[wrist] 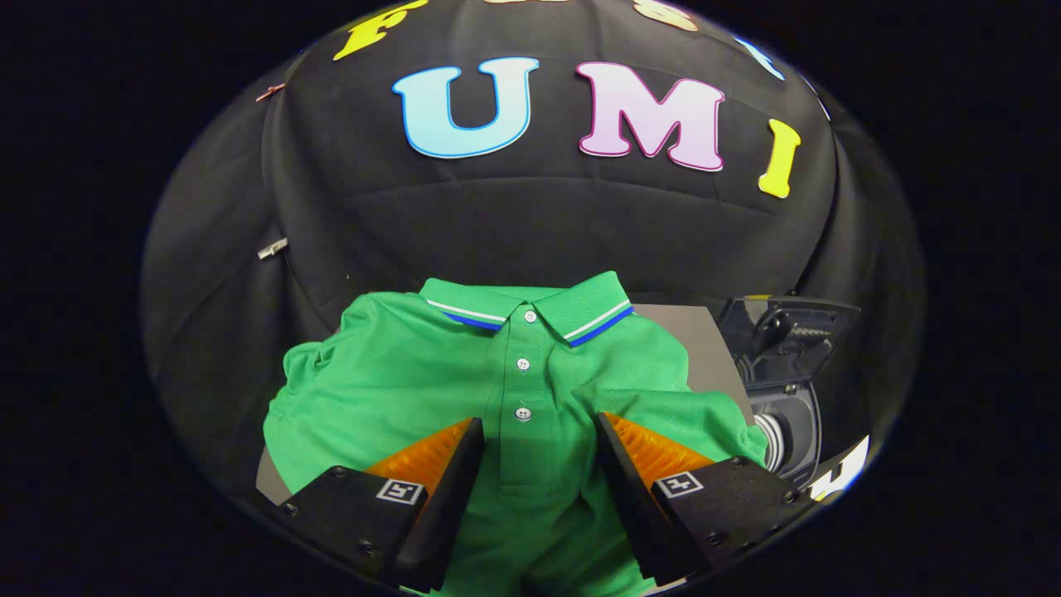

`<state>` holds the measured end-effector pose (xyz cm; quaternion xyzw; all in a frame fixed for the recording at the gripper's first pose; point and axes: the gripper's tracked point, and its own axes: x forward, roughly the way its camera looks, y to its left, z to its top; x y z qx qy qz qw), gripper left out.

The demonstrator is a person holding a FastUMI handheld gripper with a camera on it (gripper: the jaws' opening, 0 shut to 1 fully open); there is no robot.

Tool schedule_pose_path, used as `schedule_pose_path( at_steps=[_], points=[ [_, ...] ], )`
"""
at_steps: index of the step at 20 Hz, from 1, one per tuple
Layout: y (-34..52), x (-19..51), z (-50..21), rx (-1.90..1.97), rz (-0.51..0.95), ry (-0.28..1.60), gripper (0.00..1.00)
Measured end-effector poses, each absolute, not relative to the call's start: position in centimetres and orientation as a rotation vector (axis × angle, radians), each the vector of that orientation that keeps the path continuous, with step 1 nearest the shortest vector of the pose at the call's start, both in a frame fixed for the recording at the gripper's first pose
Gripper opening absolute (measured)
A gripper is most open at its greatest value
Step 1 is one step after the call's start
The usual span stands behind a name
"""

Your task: Put the clothes into the washing machine and then close the washing machine lid.

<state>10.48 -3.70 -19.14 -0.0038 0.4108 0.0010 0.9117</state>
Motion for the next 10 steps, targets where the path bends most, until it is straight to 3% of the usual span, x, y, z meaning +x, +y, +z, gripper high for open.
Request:
schedule_pose_path(
  at_steps=[1,6,10],
  points=[
    [-3.7,10.4,-18.9,-0.037,0.018,0.842,0.85],
    [-2.8,9.9,-18.5,-0.025,0.081,0.827,0.29],
    [-3.2,9.1,-18.3,0.104,0.050,0.797,0.29]
  ],
)
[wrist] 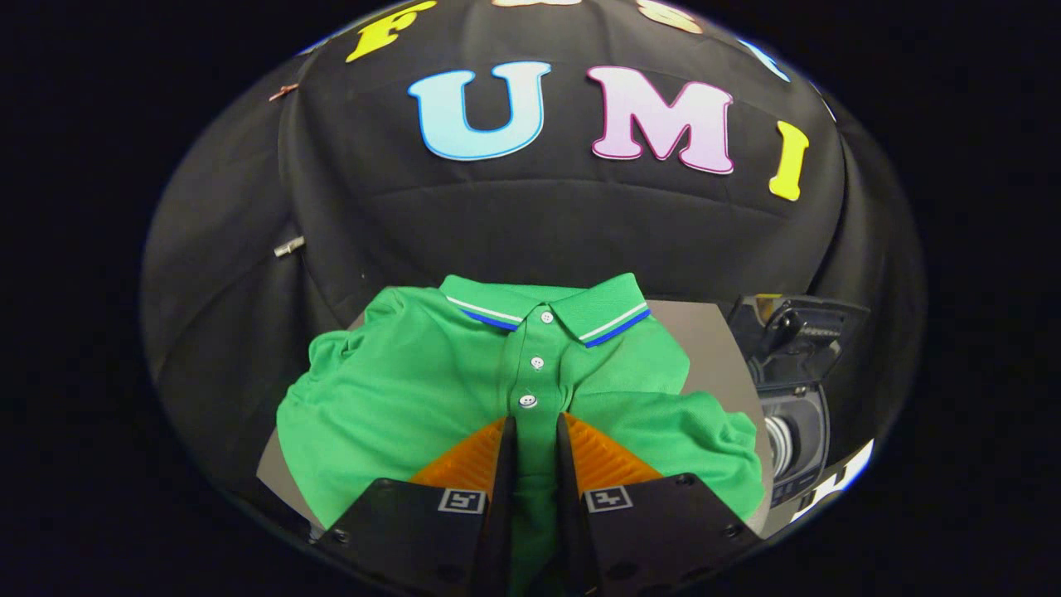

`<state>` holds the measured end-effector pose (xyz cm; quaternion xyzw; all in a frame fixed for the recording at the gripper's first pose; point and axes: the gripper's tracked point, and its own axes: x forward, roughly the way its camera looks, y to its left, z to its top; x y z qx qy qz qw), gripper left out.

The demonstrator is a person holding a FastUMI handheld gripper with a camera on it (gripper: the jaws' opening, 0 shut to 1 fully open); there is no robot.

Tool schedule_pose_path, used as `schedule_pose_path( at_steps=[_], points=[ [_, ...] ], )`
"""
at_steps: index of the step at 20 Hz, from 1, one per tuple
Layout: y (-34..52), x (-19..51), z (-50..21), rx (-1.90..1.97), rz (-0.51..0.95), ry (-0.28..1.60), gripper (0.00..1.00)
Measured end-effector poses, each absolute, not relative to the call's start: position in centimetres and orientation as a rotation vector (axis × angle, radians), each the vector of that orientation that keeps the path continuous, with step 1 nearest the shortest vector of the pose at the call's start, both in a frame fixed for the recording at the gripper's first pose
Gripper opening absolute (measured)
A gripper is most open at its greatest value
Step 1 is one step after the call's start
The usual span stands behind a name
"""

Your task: Put the clothes into the washing machine and then close the washing machine lid.

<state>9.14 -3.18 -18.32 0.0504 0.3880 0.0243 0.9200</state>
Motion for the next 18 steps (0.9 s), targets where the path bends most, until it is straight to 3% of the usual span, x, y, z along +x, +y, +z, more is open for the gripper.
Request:
schedule_pose_path(
  at_steps=[4,6,18],
  points=[
    [-3.7,9.4,-18.5,0.184,0.038,0.821,0.29],
    [-3.7,9.6,-18.4,0.081,0.053,0.848,0.08],
    [-3.6,9.6,-12.8,-0.034,0.183,0.721,0.07]
  ],
)
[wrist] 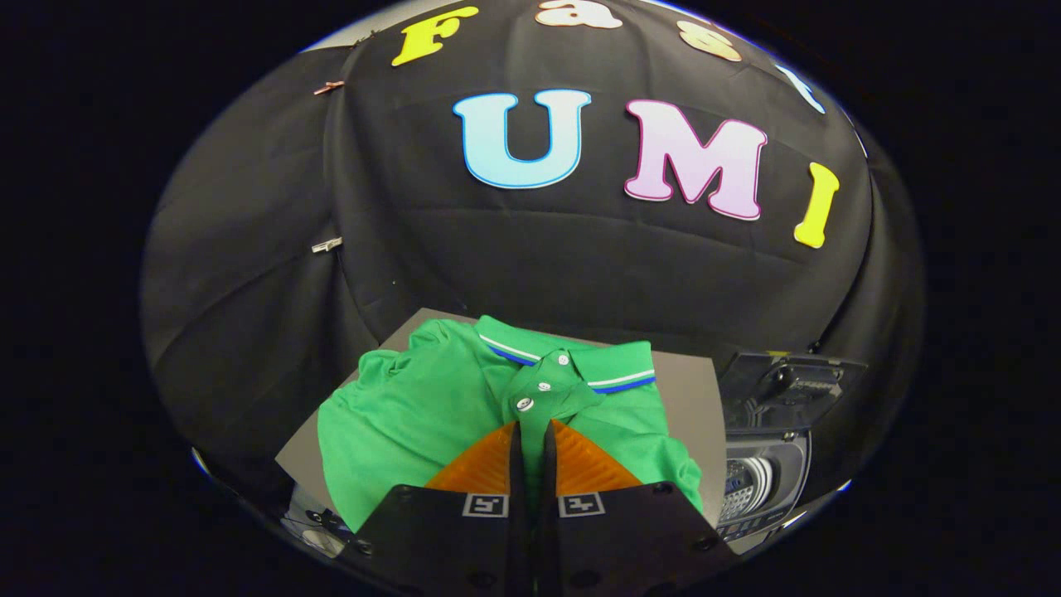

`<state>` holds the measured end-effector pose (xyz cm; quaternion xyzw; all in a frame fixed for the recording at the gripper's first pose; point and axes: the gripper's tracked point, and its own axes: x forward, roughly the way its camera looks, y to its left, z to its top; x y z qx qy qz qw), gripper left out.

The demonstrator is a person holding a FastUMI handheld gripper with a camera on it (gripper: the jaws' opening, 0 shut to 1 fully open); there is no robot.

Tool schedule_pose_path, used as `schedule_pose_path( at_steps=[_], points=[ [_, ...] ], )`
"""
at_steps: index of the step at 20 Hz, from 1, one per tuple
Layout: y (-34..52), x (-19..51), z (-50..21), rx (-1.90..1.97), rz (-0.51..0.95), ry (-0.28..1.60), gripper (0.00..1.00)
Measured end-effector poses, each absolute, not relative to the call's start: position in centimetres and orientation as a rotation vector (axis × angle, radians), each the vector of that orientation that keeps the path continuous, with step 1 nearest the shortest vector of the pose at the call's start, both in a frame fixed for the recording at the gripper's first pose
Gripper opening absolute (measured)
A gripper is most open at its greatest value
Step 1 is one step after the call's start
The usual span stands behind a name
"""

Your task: Put the clothes into the washing machine and then close the washing machine lid.

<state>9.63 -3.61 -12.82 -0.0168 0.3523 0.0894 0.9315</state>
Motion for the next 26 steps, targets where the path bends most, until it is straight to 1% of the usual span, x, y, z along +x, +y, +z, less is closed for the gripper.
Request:
schedule_pose_path(
  at_steps=[8,14,20,23,26],
  points=[
    [-9.1,8.4,-9.7,-0.033,0.264,0.663,0.07],
    [-17.2,8.0,-7.6,0.066,0.285,0.646,0.07],
    [-27.7,9.3,-6.2,0.106,0.269,0.631,0.07],
    [-32.3,9.6,-6.5,0.129,0.261,0.637,0.07],
    [-36.4,9.5,-8.5,0.135,0.254,0.676,0.07]
  ],
)
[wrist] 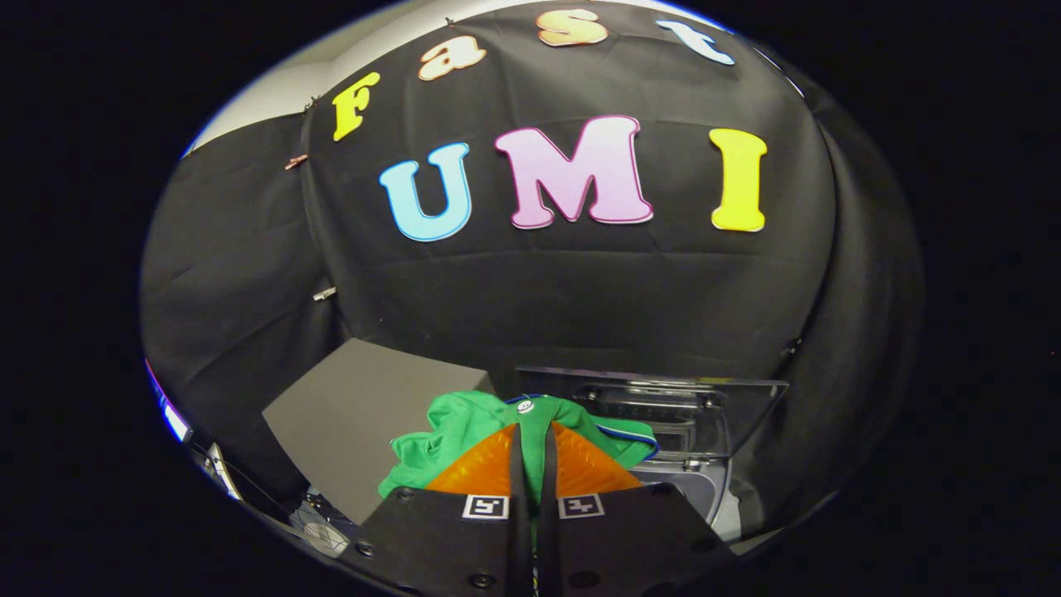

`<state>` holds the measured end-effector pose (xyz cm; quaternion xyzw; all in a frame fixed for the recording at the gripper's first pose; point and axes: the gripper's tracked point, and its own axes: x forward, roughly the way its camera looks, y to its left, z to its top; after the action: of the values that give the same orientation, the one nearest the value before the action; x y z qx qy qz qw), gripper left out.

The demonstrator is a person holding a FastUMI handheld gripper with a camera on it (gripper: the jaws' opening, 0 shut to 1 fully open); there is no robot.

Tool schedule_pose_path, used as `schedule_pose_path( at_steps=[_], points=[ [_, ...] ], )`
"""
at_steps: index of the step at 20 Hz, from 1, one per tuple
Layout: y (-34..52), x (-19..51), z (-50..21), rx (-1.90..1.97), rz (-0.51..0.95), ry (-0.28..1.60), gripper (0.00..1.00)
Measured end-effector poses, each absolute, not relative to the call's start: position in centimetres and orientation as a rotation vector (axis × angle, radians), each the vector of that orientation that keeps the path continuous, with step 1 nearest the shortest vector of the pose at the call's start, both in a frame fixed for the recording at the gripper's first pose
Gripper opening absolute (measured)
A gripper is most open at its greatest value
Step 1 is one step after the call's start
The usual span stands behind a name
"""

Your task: Put the clothes into the washing machine and then close the washing machine lid.

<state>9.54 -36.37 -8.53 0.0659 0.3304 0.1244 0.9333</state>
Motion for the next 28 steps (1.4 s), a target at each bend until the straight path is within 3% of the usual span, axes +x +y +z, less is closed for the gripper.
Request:
schedule_pose_path(
  at_steps=[11,28],
  points=[
    [-41.2,12.2,-14.2,0.058,0.247,0.692,0.07],
    [-41.0,9.3,-29.1,-0.002,0.195,0.902,0.07]
  ],
)
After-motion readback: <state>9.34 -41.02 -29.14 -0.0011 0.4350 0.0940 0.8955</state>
